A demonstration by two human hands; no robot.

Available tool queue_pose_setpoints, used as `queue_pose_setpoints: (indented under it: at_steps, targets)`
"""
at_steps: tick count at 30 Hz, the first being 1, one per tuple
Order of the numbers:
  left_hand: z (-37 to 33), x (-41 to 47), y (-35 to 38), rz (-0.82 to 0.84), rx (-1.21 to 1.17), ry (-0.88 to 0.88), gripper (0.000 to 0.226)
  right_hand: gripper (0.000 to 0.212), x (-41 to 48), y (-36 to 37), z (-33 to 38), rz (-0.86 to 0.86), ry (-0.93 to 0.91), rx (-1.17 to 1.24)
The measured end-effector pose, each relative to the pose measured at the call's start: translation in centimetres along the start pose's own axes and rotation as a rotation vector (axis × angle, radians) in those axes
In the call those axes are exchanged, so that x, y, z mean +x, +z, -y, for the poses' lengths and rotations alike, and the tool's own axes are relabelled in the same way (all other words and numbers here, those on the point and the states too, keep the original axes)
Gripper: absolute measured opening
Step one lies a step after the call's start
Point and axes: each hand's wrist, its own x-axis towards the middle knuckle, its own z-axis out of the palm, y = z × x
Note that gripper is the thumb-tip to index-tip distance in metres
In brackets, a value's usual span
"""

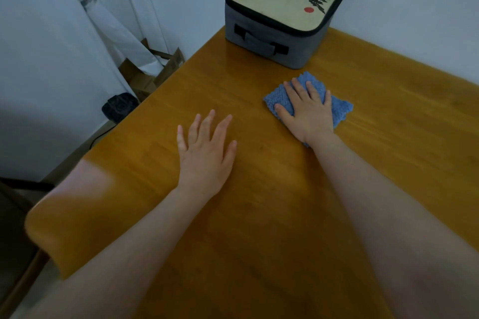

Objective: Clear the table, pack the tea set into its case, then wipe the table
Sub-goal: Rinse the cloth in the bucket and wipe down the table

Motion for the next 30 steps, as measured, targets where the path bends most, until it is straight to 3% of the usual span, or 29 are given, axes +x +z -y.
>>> queue_pose_setpoints:
  at_steps: [21,30]
  targets:
    - [5.6,-14.8,-3.0,-0.03,-0.1,-0.16,0.051,0.078,-23.6,2.0,14.3,0.057,-0.106,0.001]
    - [8.3,-19.7,-4.0,-0.039,-0.104,-0.221,0.049,0.072,-31.7,3.4,20.9,0.014,-0.169,0.066]
